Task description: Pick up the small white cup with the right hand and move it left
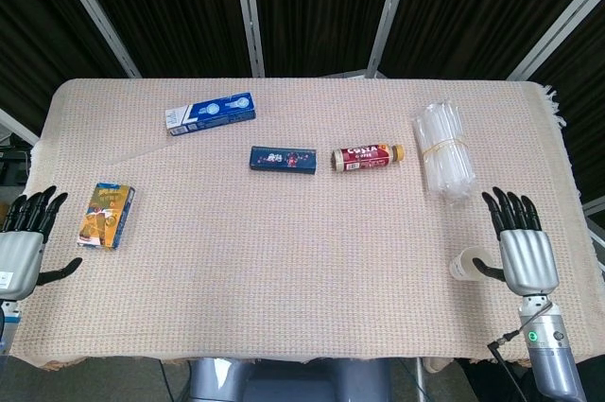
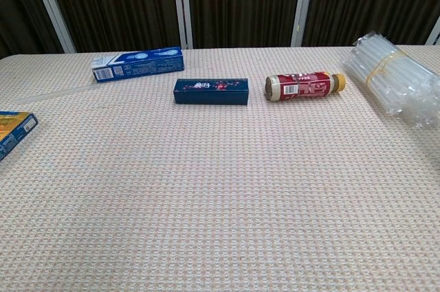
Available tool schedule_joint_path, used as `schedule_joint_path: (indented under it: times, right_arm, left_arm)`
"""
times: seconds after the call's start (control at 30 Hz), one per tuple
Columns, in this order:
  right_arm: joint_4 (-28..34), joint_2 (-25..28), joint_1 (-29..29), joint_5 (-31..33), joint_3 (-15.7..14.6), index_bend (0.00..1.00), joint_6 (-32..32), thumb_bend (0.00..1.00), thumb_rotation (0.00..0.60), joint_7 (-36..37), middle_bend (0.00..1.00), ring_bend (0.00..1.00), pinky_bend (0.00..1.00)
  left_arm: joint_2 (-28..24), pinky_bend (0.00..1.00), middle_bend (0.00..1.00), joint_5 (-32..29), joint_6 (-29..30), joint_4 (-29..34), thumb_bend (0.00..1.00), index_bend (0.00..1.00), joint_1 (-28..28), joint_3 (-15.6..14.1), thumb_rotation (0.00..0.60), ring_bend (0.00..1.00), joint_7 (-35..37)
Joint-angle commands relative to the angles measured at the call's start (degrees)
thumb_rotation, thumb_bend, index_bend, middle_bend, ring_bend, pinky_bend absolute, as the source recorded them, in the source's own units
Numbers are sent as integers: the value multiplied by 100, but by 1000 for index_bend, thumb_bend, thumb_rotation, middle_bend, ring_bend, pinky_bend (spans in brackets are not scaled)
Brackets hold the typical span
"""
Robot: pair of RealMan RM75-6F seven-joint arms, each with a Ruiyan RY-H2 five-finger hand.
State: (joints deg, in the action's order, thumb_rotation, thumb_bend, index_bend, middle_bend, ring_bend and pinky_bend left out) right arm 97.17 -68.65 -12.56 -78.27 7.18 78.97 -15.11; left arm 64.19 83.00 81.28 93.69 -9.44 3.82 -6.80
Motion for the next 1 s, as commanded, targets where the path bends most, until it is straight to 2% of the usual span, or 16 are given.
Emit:
schedule_joint_path:
  times: [0.03,0.2,0.37,0.53,0.77,1.0]
  right_arm:
    - [1115,861,-32,262,-244,9,-670,0,600,13,0,0,0]
    - [1736,1333,-93,421,-374,18,-1025,0,600,-86,0,0,0]
    - [1924,1438,-145,466,-488,71,-1189,0,600,-303,0,0,0]
    - [1765,1222,-214,637,-506,126,-1223,0,600,-628,0,0,0]
    - [1253,642,-470,1173,-362,184,-1289,12,600,-1208,0,0,0]
    - [1019,354,-682,1584,-322,206,-1350,55,600,-1704,0,0,0]
  left_arm:
    - [-1,0,0,7,-12,-4,112,0,-13,1,600,0,-9]
    - [-2,0,0,8,-30,-4,112,0,-29,4,600,0,-14]
    - [-2,0,0,15,-39,-8,112,0,-43,7,600,0,-21]
    - [2,0,0,22,-42,-13,111,0,-51,5,600,0,-31]
    - [13,0,0,8,-36,-10,110,0,-54,8,600,0,-61]
    - [21,0,0,-4,-33,-9,111,0,-55,10,600,0,-88]
